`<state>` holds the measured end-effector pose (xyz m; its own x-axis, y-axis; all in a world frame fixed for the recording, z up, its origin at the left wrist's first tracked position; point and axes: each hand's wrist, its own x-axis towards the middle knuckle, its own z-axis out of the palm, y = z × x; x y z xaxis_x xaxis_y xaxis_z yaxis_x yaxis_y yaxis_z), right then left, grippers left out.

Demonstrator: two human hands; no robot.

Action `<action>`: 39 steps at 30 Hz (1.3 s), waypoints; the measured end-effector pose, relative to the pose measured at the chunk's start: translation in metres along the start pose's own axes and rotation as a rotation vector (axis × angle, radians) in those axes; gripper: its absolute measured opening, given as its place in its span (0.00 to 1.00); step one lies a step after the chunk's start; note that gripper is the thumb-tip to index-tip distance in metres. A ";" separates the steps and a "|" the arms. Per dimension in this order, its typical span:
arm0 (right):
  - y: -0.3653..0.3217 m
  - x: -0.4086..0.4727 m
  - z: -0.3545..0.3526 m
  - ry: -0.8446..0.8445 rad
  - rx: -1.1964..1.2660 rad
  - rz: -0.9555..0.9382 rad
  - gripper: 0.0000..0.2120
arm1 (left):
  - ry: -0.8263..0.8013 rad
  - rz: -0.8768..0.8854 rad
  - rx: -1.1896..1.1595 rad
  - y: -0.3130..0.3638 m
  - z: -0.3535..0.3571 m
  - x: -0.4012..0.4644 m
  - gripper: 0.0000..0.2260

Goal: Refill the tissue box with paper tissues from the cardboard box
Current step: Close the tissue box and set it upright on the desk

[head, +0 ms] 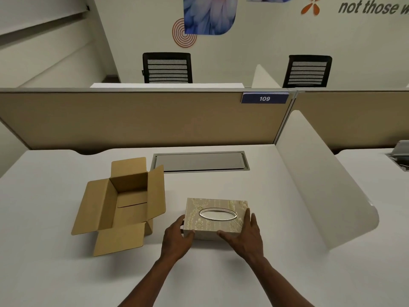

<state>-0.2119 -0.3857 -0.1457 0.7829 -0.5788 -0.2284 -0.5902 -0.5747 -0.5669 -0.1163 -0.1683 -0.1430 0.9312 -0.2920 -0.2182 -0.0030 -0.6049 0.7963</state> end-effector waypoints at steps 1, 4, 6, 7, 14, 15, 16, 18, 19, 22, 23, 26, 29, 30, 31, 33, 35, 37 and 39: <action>0.001 0.000 0.001 -0.013 0.031 0.005 0.69 | -0.011 -0.010 -0.004 -0.001 0.000 0.002 0.28; 0.002 0.000 0.001 -0.016 0.066 -0.020 0.69 | -0.032 -0.041 -0.017 -0.001 0.001 0.007 0.28; 0.003 -0.002 0.001 -0.009 0.074 -0.036 0.69 | -0.051 -0.060 -0.010 0.001 0.003 0.010 0.26; 0.003 -0.002 0.000 -0.010 0.078 -0.040 0.68 | -0.061 -0.069 0.001 0.001 0.005 0.011 0.26; 0.009 -0.003 0.001 -0.015 0.092 -0.050 0.64 | -0.133 -0.126 0.080 -0.001 0.014 0.012 0.27; 0.011 -0.003 0.001 -0.012 0.098 -0.057 0.62 | -0.138 -0.124 0.087 -0.002 0.013 0.012 0.27; 0.013 -0.002 0.001 -0.008 0.102 -0.064 0.60 | -0.145 -0.126 0.095 -0.003 0.013 0.012 0.27; 0.015 -0.002 0.000 -0.004 0.104 -0.072 0.57 | -0.154 -0.135 0.105 -0.004 0.012 0.012 0.28; 0.016 -0.002 -0.001 -0.005 0.103 -0.074 0.57 | -0.156 -0.134 0.109 -0.004 0.012 0.012 0.28; 0.017 0.001 -0.004 -0.017 0.094 -0.091 0.57 | -0.156 -0.131 0.122 -0.003 0.013 0.011 0.28; 0.018 0.003 -0.006 -0.027 0.092 -0.097 0.57 | -0.155 -0.131 0.129 -0.003 0.014 0.010 0.28; 0.022 0.008 -0.014 -0.061 0.090 -0.120 0.58 | -0.155 -0.118 0.127 -0.003 0.019 0.004 0.29; 0.028 0.011 -0.020 -0.077 0.081 -0.144 0.58 | -0.158 -0.112 0.125 -0.003 0.024 -0.001 0.29; 0.029 0.011 -0.022 -0.080 0.081 -0.146 0.58 | -0.160 -0.112 0.128 -0.003 0.025 -0.002 0.29; 0.030 0.011 -0.023 -0.084 0.083 -0.147 0.58 | -0.162 -0.111 0.131 -0.002 0.027 -0.003 0.29; 0.031 0.011 -0.025 -0.089 0.086 -0.149 0.58 | -0.170 -0.107 0.133 -0.002 0.028 -0.003 0.29; 0.031 0.010 -0.027 -0.085 0.091 -0.144 0.58 | -0.183 -0.108 0.132 -0.002 0.027 -0.002 0.30; 0.031 0.009 -0.026 -0.076 0.101 -0.125 0.58 | -0.203 -0.107 0.113 -0.001 0.024 0.000 0.30; 0.031 0.007 -0.025 -0.062 0.107 -0.099 0.59 | -0.214 -0.097 0.090 0.001 0.022 0.001 0.31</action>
<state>-0.2299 -0.4216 -0.1454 0.8485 -0.4840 -0.2138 -0.4882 -0.5604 -0.6690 -0.1237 -0.1860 -0.1549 0.8301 -0.3741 -0.4136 0.0412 -0.6985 0.7145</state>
